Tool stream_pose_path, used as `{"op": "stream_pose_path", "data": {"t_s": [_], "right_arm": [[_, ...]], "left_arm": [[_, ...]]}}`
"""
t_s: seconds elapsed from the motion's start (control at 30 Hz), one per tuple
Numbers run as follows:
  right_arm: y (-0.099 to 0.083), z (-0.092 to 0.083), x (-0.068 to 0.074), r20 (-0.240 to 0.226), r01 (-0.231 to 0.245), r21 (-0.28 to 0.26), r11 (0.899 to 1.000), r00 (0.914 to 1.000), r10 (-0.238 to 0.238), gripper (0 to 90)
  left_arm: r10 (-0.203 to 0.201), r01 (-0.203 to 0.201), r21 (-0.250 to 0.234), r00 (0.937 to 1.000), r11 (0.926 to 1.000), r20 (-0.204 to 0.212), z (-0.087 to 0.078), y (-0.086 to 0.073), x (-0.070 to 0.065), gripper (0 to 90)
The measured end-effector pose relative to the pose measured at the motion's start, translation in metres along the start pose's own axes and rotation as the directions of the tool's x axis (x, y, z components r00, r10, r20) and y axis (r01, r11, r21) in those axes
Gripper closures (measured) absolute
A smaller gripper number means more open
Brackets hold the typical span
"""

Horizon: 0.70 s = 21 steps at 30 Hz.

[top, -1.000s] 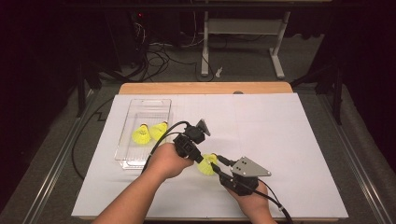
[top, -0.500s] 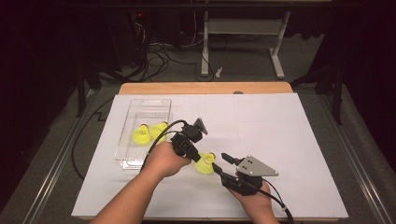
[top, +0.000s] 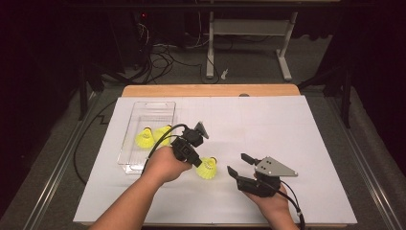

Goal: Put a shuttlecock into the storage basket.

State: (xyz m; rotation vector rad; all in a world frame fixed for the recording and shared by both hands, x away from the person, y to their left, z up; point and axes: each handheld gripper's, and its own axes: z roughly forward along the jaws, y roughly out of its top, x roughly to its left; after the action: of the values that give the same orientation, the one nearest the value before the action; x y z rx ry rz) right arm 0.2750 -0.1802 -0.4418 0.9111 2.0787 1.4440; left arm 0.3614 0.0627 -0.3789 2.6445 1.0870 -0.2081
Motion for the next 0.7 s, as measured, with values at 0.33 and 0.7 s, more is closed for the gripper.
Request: {"op": "stream_pose_path", "data": {"t_s": [0.33, 0.7], "right_arm": [[-0.004, -0.015, -0.016, 0.037, 0.047, 0.047, 0.998, 0.9981, -0.049, 27.6], [-0.020, -0.038, -0.036, 0.088, 0.046, 0.069, 0.997, 0.9948, -0.052, 24.1]], "left_arm": [[-0.001, 0.001, -0.002, 0.9999, 1.0000, 0.011, 0.001, -0.003, 0.004, 89.4], [0.003, -0.003, -0.005, 0.9999, 1.0000, 0.013, -0.002, -0.007, 0.006, 89.4]]}}
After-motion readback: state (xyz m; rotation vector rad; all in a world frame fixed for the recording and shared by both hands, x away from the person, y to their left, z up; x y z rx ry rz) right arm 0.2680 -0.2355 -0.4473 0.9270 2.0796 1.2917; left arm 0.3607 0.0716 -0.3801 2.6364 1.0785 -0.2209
